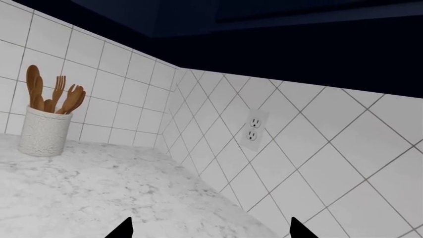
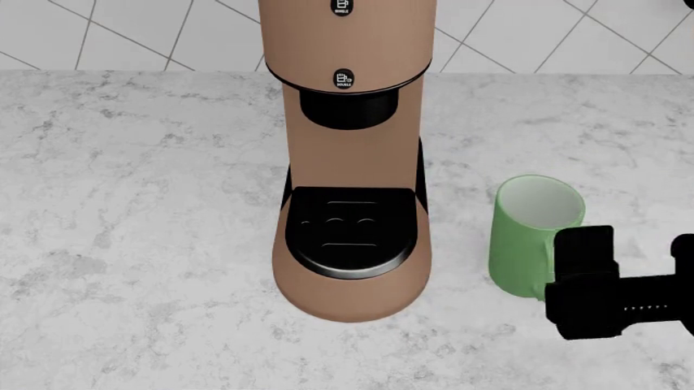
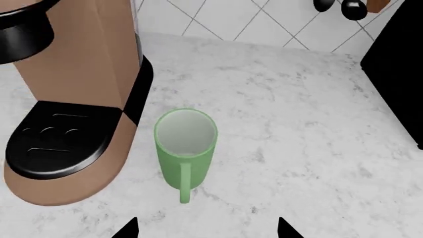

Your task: Pick the mug from under the coffee machine dispenser and place it on the counter.

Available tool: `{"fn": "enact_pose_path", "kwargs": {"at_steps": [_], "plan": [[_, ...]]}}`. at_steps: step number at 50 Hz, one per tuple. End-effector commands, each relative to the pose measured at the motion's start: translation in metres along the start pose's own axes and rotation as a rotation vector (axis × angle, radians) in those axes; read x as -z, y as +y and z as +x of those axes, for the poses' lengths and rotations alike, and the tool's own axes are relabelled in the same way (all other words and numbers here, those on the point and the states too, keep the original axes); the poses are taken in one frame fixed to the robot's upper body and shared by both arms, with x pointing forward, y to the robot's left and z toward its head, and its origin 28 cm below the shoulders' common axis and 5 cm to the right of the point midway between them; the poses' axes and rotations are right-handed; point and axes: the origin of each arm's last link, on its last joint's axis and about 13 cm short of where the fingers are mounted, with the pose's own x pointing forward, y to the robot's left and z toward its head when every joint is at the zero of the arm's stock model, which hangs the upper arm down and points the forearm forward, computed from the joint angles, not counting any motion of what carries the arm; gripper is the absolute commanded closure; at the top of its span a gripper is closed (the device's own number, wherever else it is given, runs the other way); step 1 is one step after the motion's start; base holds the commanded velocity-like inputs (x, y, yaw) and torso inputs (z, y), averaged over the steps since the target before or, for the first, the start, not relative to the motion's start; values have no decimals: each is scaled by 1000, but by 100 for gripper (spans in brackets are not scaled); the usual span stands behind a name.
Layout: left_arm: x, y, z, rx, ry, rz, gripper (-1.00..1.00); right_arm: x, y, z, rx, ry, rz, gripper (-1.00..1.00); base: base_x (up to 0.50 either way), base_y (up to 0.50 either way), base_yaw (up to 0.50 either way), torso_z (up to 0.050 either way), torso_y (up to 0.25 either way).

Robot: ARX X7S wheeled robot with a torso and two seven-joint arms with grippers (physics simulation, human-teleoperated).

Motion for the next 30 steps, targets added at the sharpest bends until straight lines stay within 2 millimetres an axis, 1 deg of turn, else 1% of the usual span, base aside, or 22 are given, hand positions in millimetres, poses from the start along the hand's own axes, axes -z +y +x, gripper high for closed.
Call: {"fn": "enact_pose_path", "kwargs": {"at_steps": [1, 3, 7, 9, 16, 19, 27, 30], "plan": [[0, 0, -1, -1, -6, 3, -100, 23, 13, -123, 143, -216, -72, -100, 0, 0, 0, 0, 0], [0, 1, -1, -4, -7, 0, -100, 31, 20, -146, 159, -278, -81, -100, 0, 0, 0, 0, 0], [0, 0, -1, -3, -12, 2, -100, 41, 30, -163, 165, -318, -84, -100, 0, 0, 0, 0, 0], [0, 0, -1, -5, -13, 5, -100, 42, 32, -168, 162, -350, -77, -100, 0, 0, 0, 0, 0], [0, 0, -1, -8, -16, 6, -100, 47, 36, -170, 158, -382, -85, -100, 0, 0, 0, 0, 0], [0, 0, -1, -6, -17, 6, -100, 48, 38, -166, 149, -384, -93, -100, 0, 0, 0, 0, 0], [0, -1, -1, -5, -16, 6, -100, 45, 37, -160, 141, -383, -85, -100, 0, 0, 0, 0, 0], [0, 0, -1, -5, -17, 7, -100, 45, 37, -154, 136, -376, -93, -100, 0, 0, 0, 0, 0]]}}
